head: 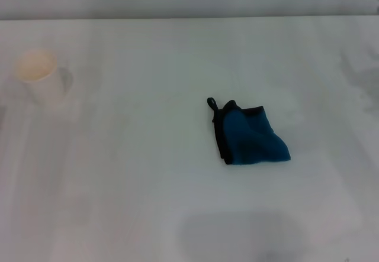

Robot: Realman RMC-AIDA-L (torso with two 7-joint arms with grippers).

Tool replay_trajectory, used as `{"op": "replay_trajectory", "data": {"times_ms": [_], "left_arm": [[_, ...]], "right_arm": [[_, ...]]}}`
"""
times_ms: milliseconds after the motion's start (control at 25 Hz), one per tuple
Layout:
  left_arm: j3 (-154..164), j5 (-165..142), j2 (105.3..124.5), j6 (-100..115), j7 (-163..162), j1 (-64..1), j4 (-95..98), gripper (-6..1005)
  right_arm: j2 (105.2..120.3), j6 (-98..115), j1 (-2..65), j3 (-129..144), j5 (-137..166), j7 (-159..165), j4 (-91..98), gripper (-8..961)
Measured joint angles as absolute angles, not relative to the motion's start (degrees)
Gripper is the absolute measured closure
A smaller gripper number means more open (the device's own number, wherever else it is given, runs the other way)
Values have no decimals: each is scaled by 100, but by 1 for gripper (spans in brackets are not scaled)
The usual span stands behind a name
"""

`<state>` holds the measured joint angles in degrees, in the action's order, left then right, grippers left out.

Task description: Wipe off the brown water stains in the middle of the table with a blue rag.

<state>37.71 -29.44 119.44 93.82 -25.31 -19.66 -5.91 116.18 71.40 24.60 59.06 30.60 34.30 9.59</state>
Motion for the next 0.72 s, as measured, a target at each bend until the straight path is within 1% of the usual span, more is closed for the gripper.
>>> {"op": "replay_trajectory", "data": {"times_ms": [80,240,720], "left_arm": [[3771,-2945,11944,9329,-2531,-1981,-596,140],[3775,-2982,11948,9108,-2531,-2063,-614,140],[3789,-2985,11953,8610,-2558,-2270,-625,139]], "right_arm": [[11619,6885,2680,5882,3027,2912,548,220],[11620,6566,2809,5873,2963,2448,325,220],[11619,6485,2757,5880,2612,2454,261,220]]}}
